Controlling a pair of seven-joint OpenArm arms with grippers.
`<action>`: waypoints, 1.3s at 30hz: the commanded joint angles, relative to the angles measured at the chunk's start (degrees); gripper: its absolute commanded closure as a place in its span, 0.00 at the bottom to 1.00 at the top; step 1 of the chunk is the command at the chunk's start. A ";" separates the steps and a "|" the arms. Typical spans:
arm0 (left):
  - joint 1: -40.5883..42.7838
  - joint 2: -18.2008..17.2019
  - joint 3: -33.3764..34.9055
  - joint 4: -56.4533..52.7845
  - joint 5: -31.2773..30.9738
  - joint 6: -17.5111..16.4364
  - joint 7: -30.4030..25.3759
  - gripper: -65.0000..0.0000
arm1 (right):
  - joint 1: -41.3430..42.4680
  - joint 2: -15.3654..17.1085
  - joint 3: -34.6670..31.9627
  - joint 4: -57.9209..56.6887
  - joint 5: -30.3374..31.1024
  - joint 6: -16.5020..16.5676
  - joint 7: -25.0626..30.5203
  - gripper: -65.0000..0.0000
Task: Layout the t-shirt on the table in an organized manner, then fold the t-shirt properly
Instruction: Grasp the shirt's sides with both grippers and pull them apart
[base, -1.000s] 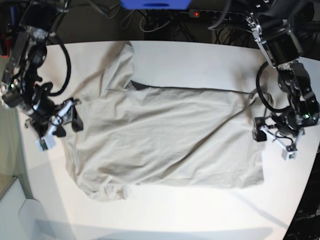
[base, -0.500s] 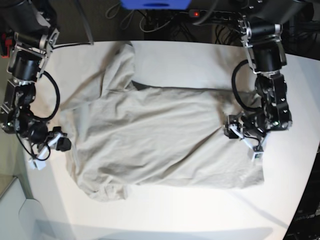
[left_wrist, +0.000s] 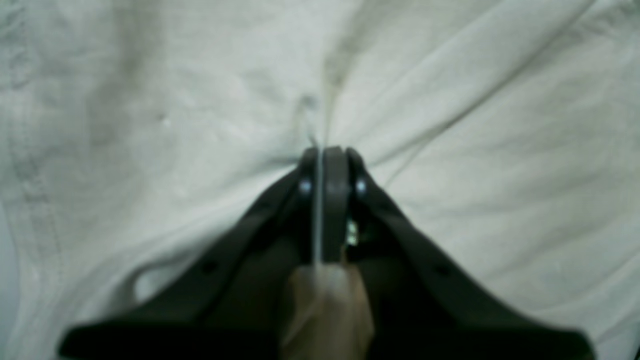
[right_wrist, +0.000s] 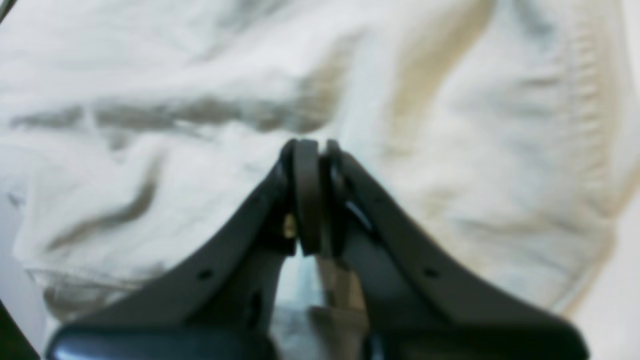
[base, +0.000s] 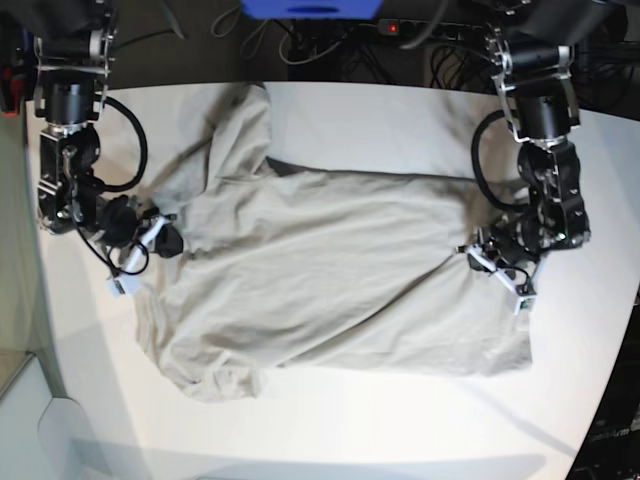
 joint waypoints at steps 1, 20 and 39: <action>0.41 -1.42 -0.03 -0.07 2.76 0.24 5.26 0.97 | -0.03 0.81 -0.42 0.54 -0.50 0.51 -1.24 0.98; 14.74 -5.20 -0.12 32.81 2.58 0.06 26.54 0.97 | -30.18 11.54 -9.30 41.07 -0.50 0.78 -1.41 0.99; 10.52 -6.95 -9.88 26.22 2.58 0.06 21.88 0.97 | -14.71 0.90 -5.96 42.12 -0.50 0.69 -2.73 0.98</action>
